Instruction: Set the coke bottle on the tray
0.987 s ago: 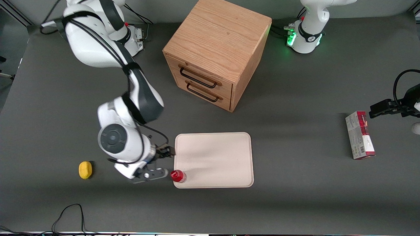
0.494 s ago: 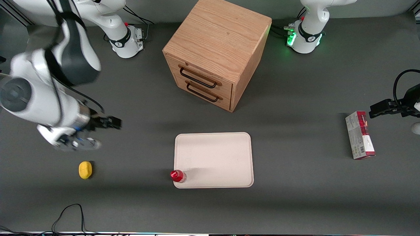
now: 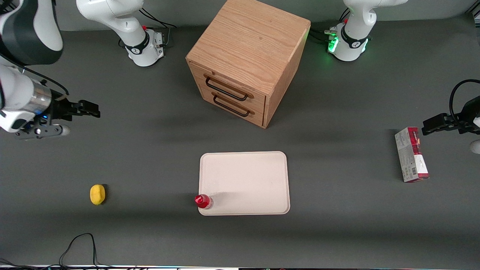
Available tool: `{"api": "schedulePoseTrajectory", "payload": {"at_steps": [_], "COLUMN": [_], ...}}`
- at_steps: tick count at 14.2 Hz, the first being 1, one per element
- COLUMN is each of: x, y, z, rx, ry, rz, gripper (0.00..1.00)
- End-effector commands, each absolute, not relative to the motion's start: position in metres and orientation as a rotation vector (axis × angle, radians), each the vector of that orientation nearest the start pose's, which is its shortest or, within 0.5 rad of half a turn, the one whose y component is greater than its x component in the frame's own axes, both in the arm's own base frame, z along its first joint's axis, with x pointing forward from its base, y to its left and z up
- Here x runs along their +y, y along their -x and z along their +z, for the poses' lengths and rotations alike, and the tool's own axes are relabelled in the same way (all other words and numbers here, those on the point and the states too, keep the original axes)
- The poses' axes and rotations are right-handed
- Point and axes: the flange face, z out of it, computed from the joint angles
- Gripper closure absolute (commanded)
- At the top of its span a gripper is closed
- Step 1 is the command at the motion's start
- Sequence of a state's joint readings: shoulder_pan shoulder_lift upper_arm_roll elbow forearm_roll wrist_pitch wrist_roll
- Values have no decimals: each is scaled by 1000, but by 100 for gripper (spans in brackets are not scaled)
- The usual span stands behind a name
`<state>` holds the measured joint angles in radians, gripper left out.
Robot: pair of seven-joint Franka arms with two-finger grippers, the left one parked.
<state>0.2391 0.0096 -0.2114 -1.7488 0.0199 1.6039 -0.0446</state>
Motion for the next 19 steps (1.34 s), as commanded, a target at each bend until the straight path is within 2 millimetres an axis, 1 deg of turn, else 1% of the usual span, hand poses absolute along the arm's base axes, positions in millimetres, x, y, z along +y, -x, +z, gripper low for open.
{"api": "schedulePoseTrajectory", "payload": {"at_steps": [1,3,5,6,7,8,11,13,15,19], "x": [22,18,16,16,22,25,17,18,18,20], "y": [-522,-506,-489,-489,-489,-491,-500,-511,-516,-517], "z": [549,553,544,541,542,548,558,564,568,567], "rx": [-151,-160,-165,-211,-261,-259,-231,-230,-225,-227], "ry": [3080,3069,3058,3060,3068,3077,3080,3075,3068,3067], "rz": [126,76,35,45,47,28,73,106,122,126], "gripper": [0,0,0,0,0,0,0,0,0,0]}}
